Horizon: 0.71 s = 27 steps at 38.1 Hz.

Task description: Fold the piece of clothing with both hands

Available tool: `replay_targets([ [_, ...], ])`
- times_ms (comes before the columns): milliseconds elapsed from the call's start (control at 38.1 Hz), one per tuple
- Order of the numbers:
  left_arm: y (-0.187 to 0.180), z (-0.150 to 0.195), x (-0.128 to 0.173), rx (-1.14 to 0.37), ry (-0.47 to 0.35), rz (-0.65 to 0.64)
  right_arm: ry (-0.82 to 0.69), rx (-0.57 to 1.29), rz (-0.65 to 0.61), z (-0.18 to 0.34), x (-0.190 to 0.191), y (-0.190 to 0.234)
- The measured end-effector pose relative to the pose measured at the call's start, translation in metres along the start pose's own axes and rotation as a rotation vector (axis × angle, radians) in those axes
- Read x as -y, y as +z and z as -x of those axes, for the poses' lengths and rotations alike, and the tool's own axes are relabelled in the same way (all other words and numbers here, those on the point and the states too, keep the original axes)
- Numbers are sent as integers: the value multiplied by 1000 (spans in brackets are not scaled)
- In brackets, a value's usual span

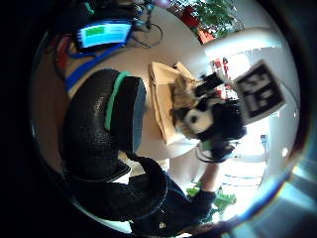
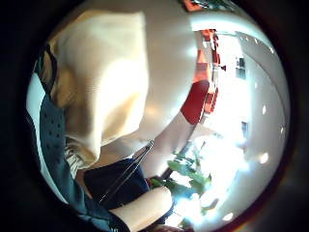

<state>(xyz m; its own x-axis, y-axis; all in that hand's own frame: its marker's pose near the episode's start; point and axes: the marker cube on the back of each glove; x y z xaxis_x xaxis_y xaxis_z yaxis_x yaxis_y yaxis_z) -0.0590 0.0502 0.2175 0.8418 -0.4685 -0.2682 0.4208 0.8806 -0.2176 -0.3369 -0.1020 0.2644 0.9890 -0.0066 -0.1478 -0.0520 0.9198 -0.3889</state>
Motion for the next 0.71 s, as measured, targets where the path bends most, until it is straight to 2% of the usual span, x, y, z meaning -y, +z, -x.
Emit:
replay_targets([
  [105,-8,27,-5,-3,-36,-2,-97,93,-123,29,-28,2],
  [210,-10,41,-8,-2,-64,10,-161,221,-205,37,-7,2],
  [289,-11,47,-7,9,-73,16,-147,250,-238,31,11,-1],
  [420,-28,40,-16,42,-68,17,-155,265,-317,7,-2,-24],
  [551,-34,29,-23,80,-44,45,-229,380,-382,-19,-11,-38],
  [709,-37,10,-29,96,-12,71,-278,529,-434,-48,-50,-56],
])
